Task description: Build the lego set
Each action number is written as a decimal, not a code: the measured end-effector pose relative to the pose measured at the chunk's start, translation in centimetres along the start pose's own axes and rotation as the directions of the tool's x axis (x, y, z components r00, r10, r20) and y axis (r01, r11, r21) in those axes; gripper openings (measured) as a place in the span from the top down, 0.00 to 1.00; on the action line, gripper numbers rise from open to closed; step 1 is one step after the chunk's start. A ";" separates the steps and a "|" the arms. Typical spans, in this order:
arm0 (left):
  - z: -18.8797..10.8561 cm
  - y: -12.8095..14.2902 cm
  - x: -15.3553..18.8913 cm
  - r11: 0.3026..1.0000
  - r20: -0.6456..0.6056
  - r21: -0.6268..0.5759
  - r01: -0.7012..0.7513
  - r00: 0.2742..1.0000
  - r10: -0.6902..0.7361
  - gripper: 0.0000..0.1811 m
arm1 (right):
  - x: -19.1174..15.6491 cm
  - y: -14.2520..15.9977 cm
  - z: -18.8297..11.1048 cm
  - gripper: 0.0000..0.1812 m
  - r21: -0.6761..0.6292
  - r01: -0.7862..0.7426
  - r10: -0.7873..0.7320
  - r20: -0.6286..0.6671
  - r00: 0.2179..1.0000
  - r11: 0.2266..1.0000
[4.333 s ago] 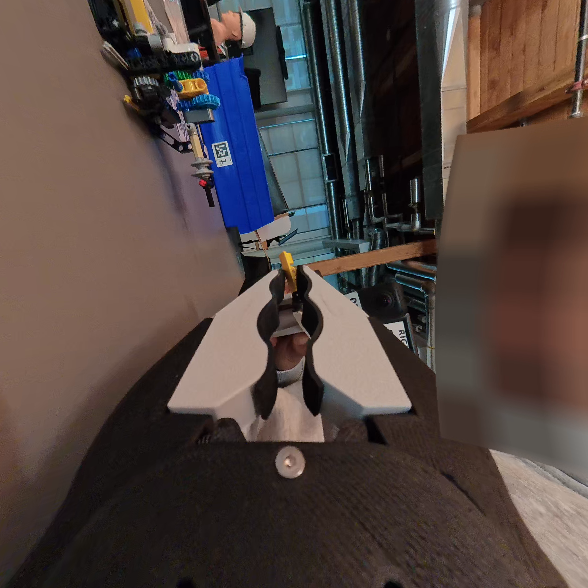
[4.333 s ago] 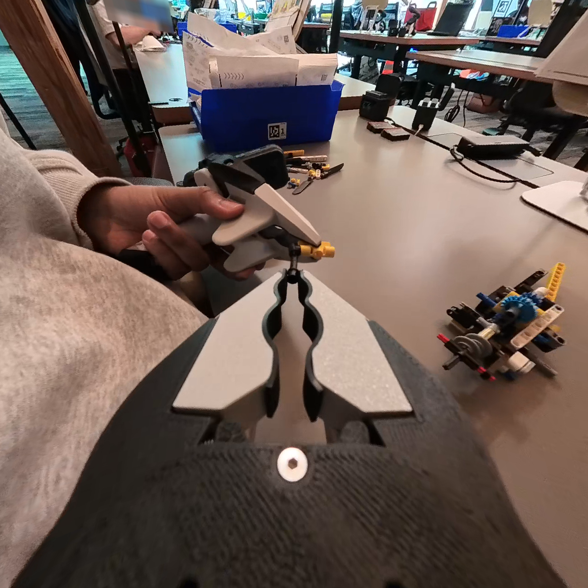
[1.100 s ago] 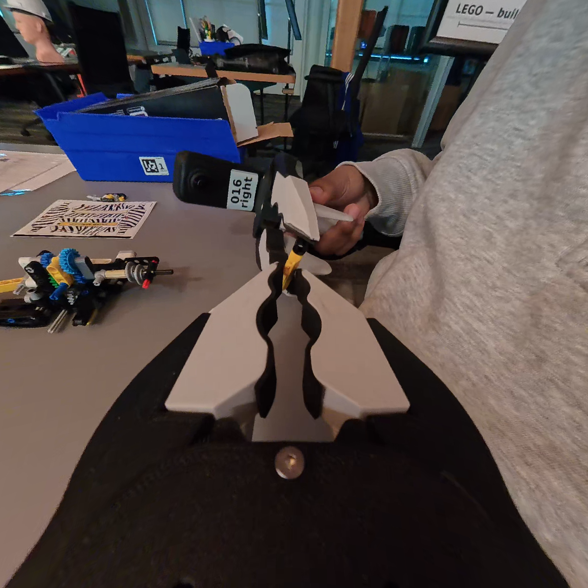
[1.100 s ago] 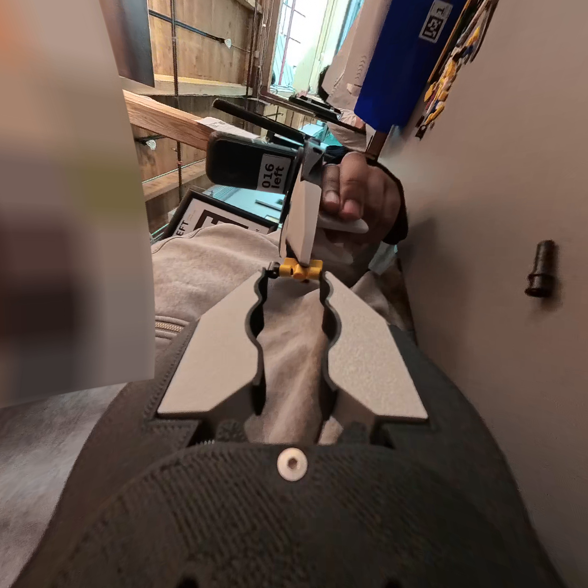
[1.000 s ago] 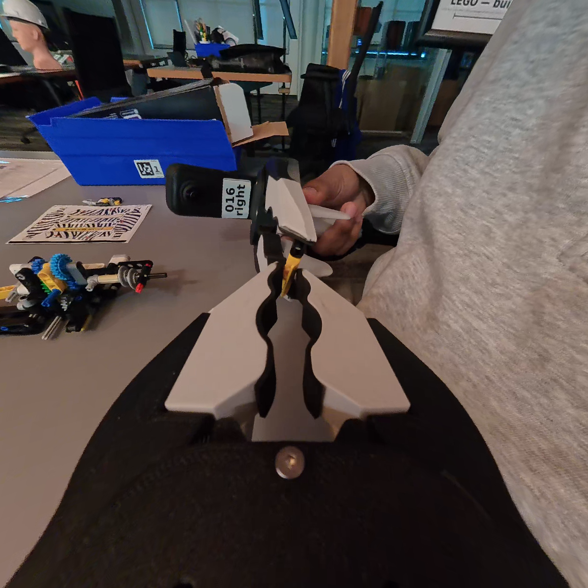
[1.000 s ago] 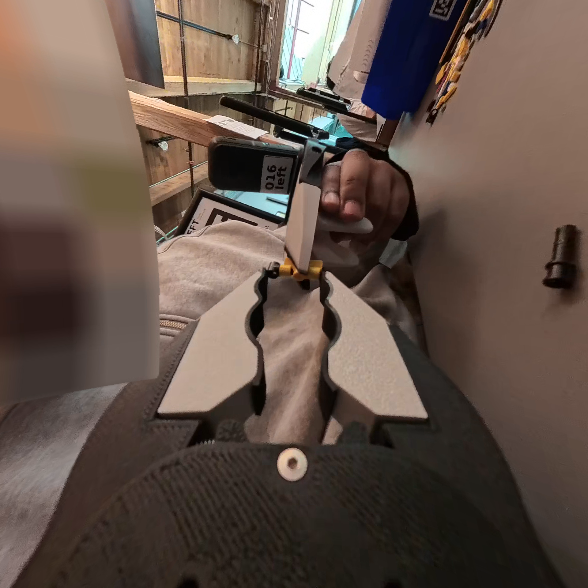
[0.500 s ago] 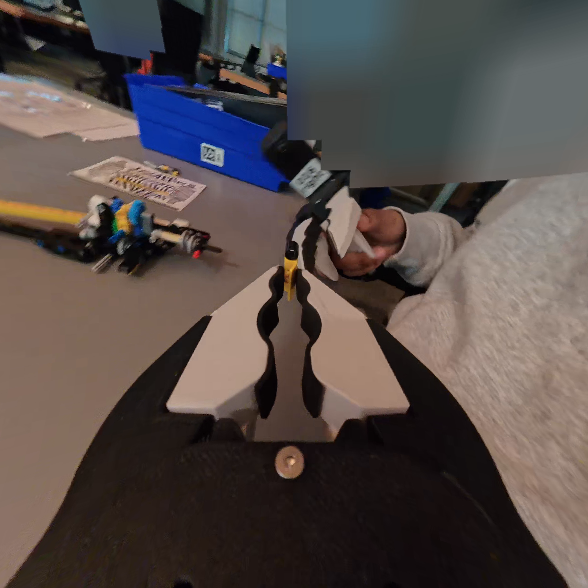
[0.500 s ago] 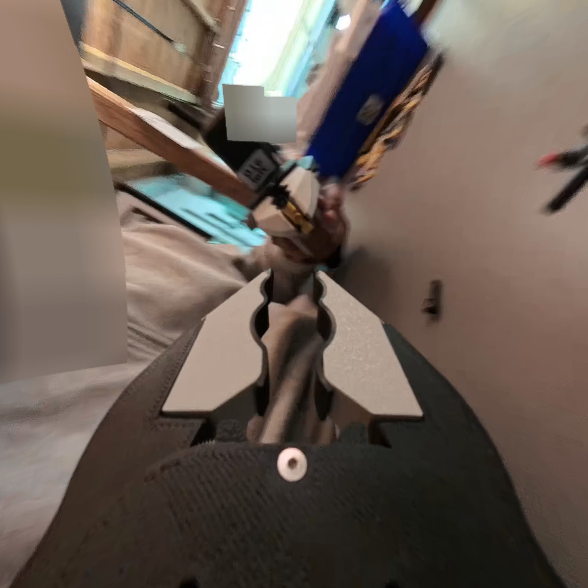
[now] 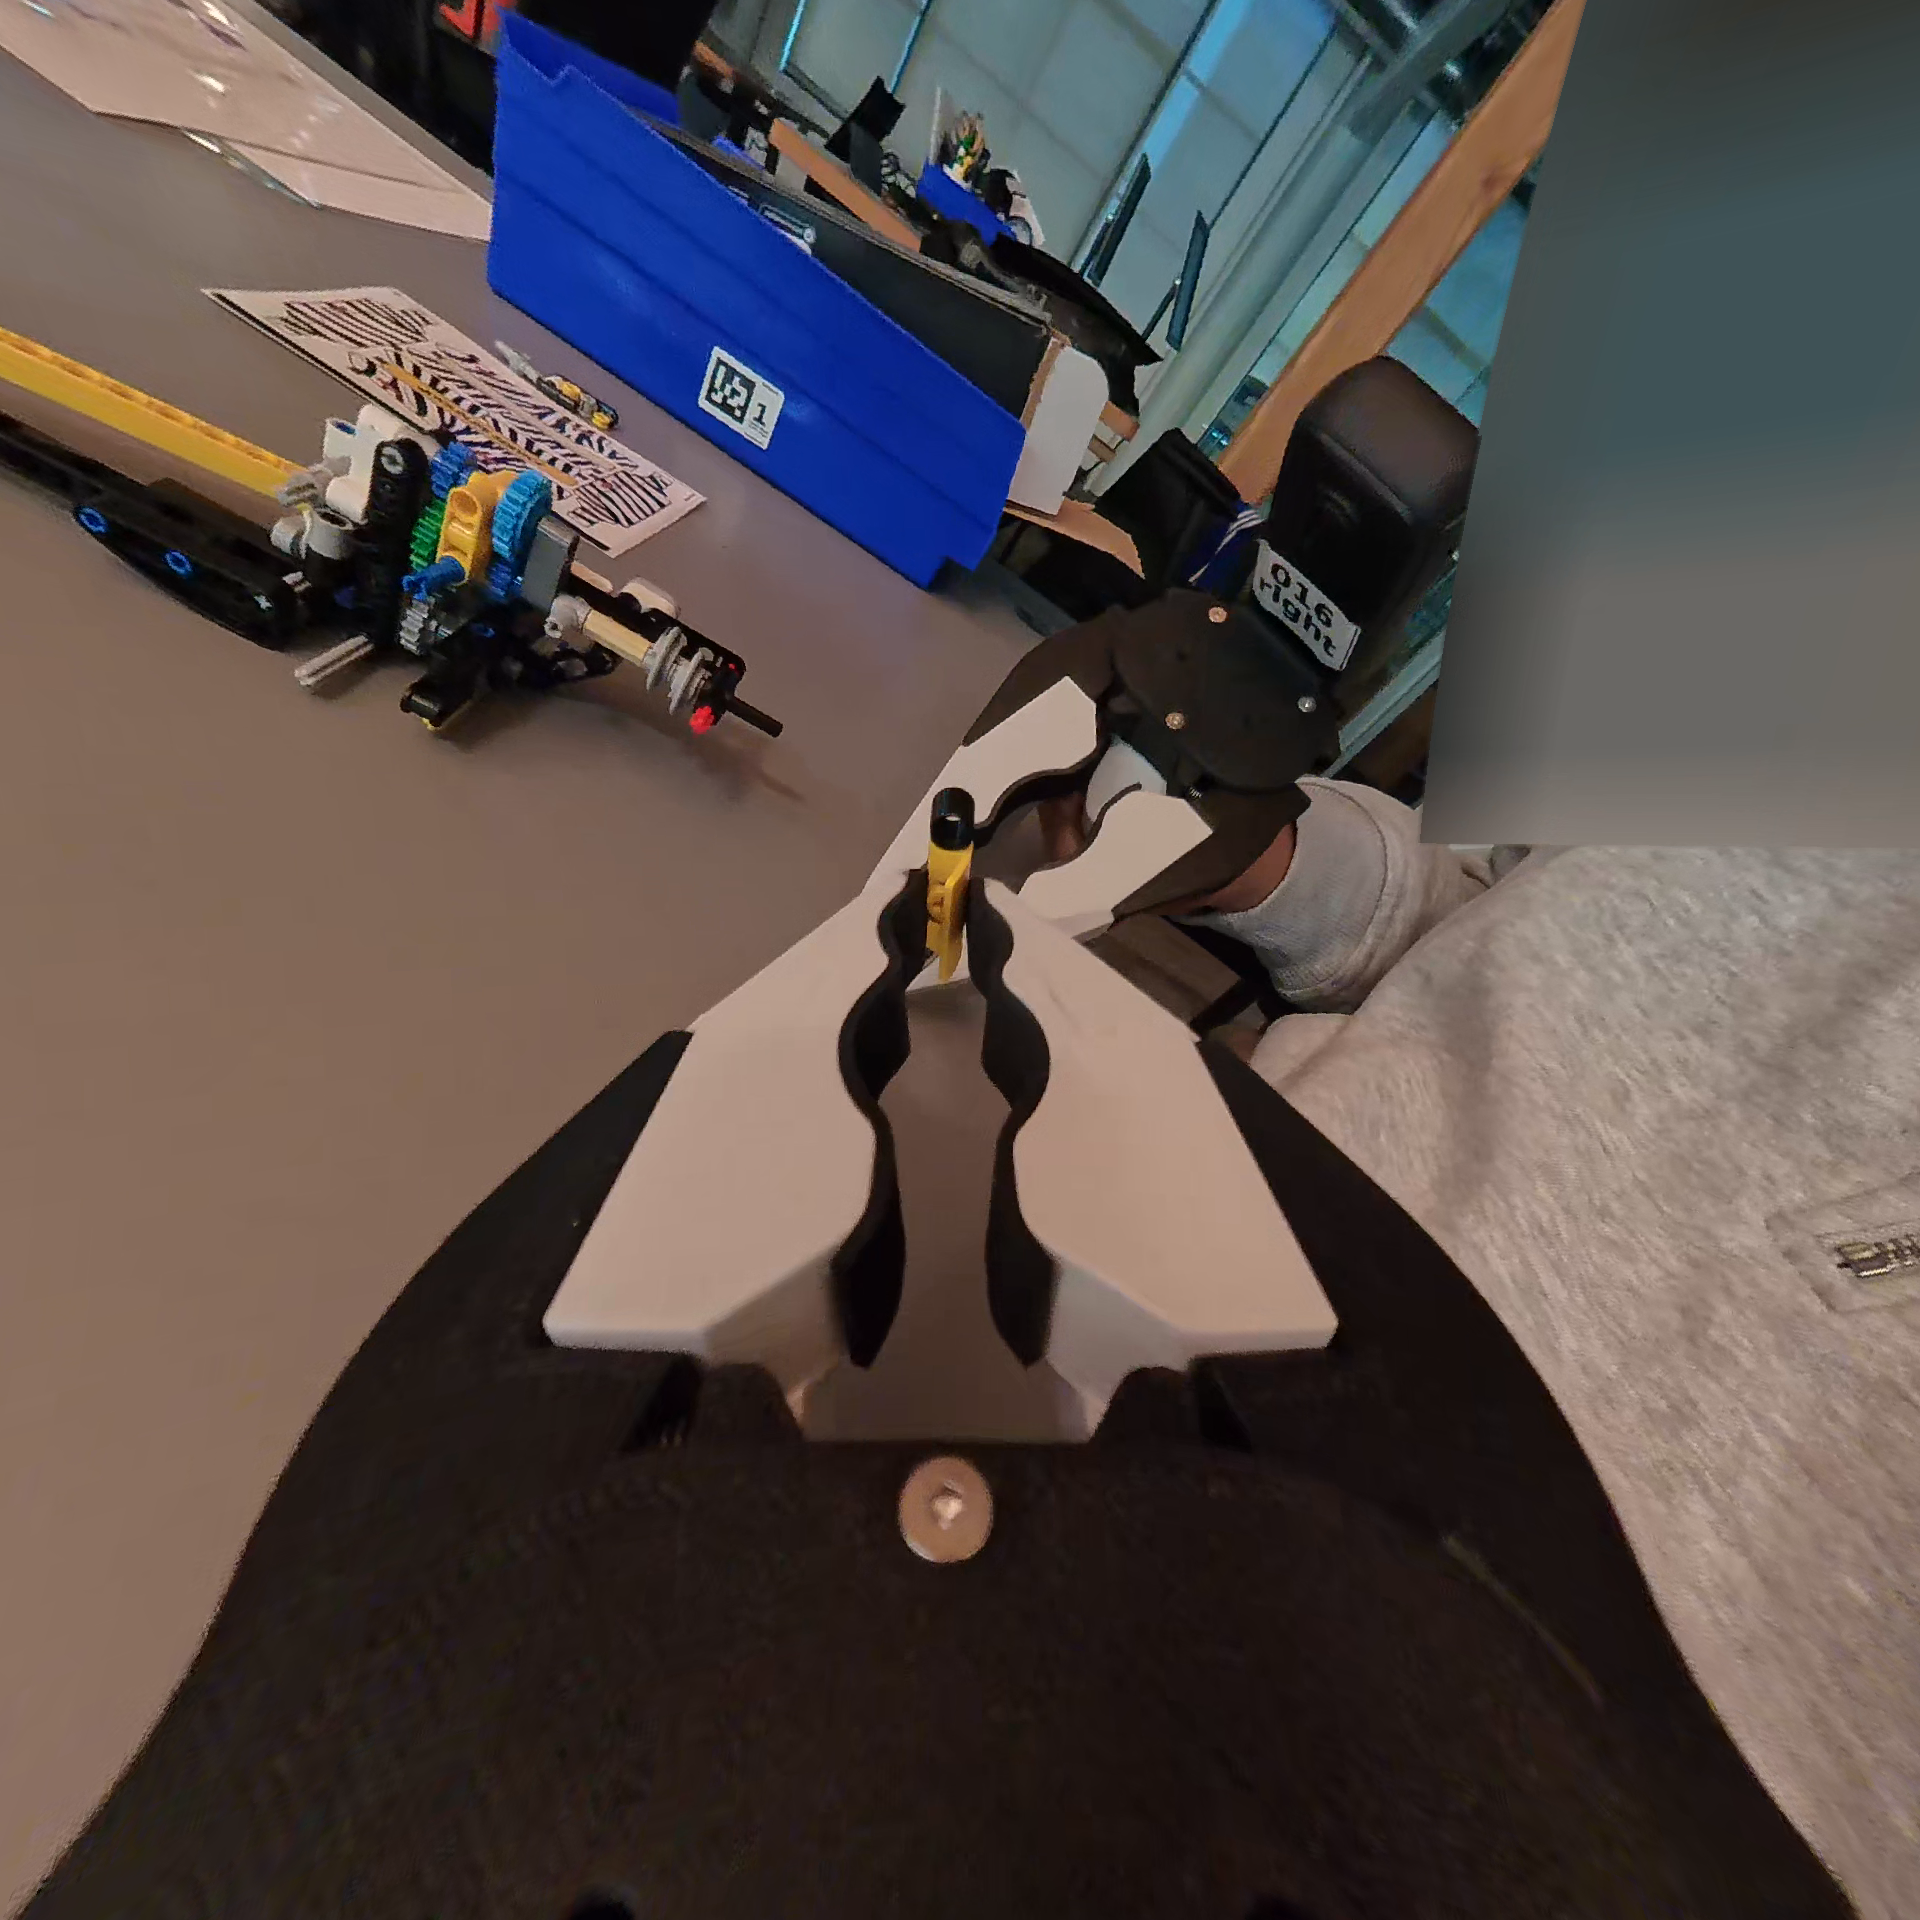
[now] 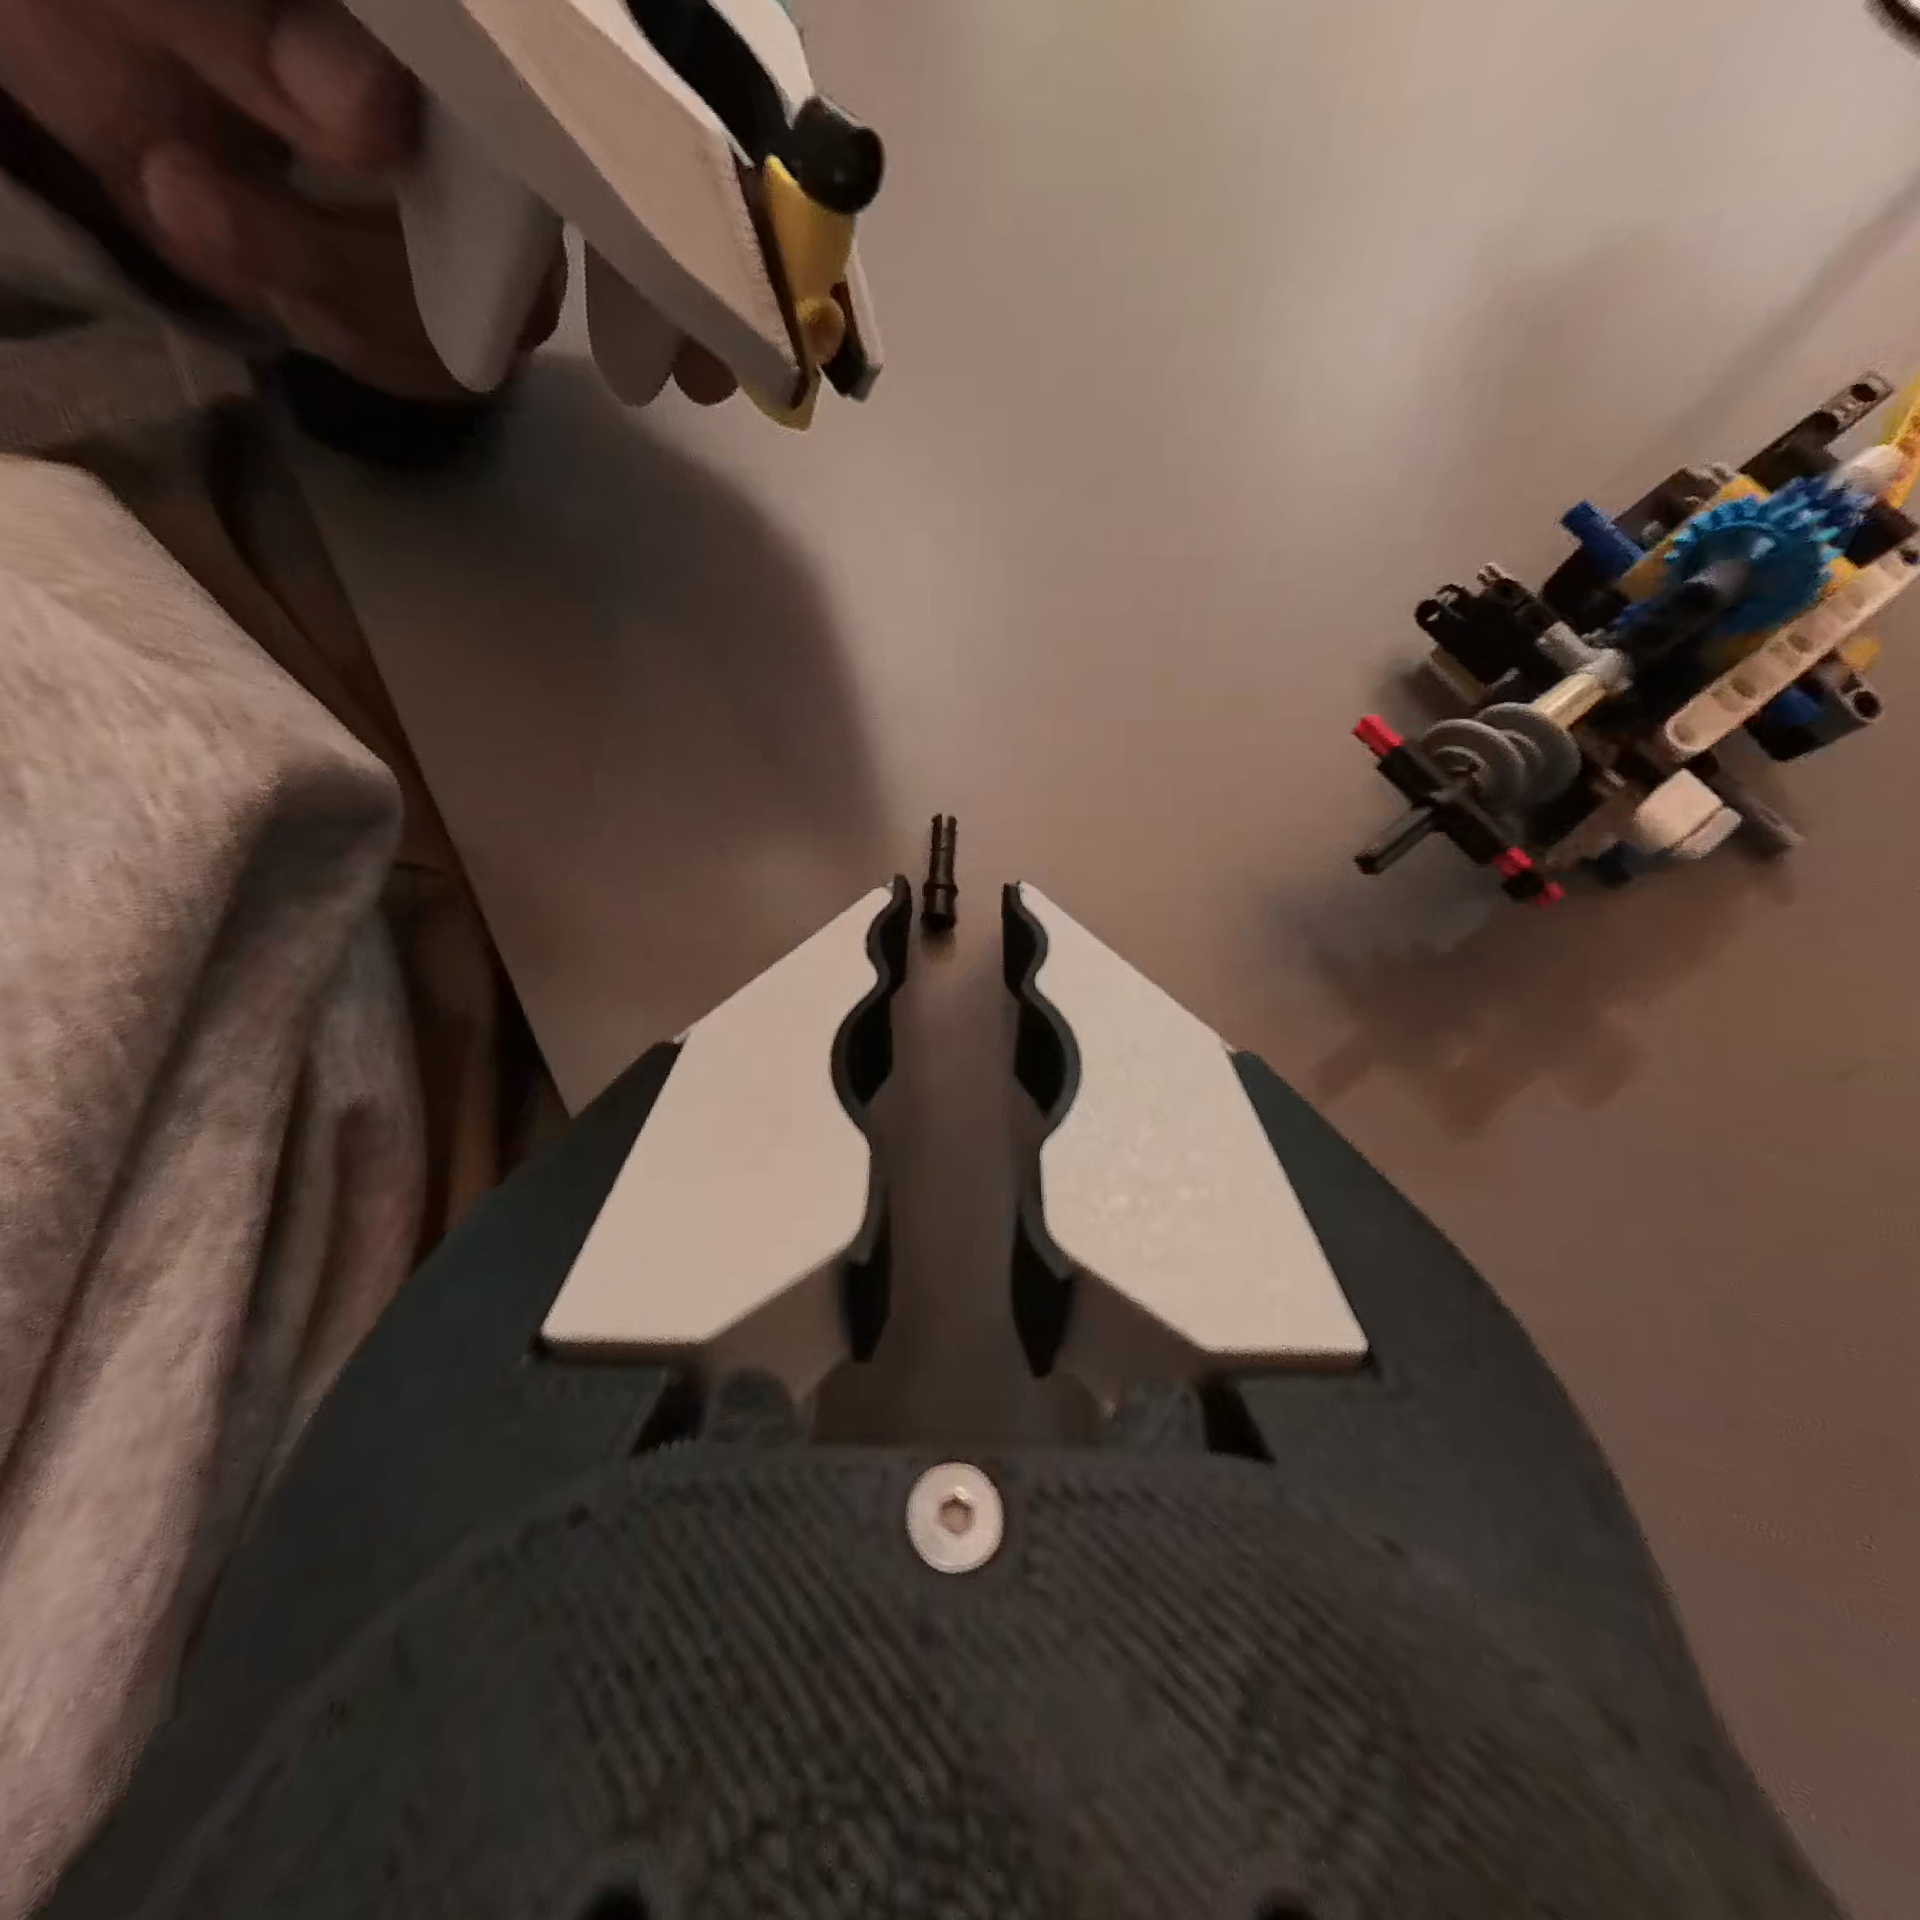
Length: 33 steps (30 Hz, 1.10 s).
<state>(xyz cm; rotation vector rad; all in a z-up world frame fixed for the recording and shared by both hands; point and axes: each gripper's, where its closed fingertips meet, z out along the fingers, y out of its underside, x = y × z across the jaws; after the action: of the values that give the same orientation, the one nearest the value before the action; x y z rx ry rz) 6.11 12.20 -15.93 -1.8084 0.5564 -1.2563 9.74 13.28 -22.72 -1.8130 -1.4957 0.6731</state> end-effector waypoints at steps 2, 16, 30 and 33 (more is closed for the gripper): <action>0.0 0.0 0.0 1.000 -0.009 0.002 0.009 1.000 -0.009 0.98 | -0.1 0.1 0.3 0.91 -0.012 0.010 -0.010 0.001 1.000 1.000; -0.1 -0.6 1.1 0.996 -0.053 0.050 -0.073 0.996 0.076 0.97 | -0.8 -2.8 -1.3 0.97 0.168 -0.133 0.116 0.104 0.988 0.977; 0.2 1.8 1.6 0.752 0.055 -0.173 -0.636 0.756 0.652 0.97 | -4.7 -5.8 -5.3 0.97 0.123 -0.643 0.370 0.730 0.575 0.756; 0.3 1.8 1.6 0.759 0.047 -0.168 -0.629 0.764 0.644 0.97 | -4.8 -5.8 -5.4 0.97 0.111 -0.657 0.373 0.747 0.550 0.746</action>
<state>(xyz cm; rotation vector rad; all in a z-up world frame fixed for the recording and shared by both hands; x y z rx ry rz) 7.25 10.12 -16.64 -1.5701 1.1183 -0.6547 9.19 8.20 -14.94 -1.7646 -1.0429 1.9994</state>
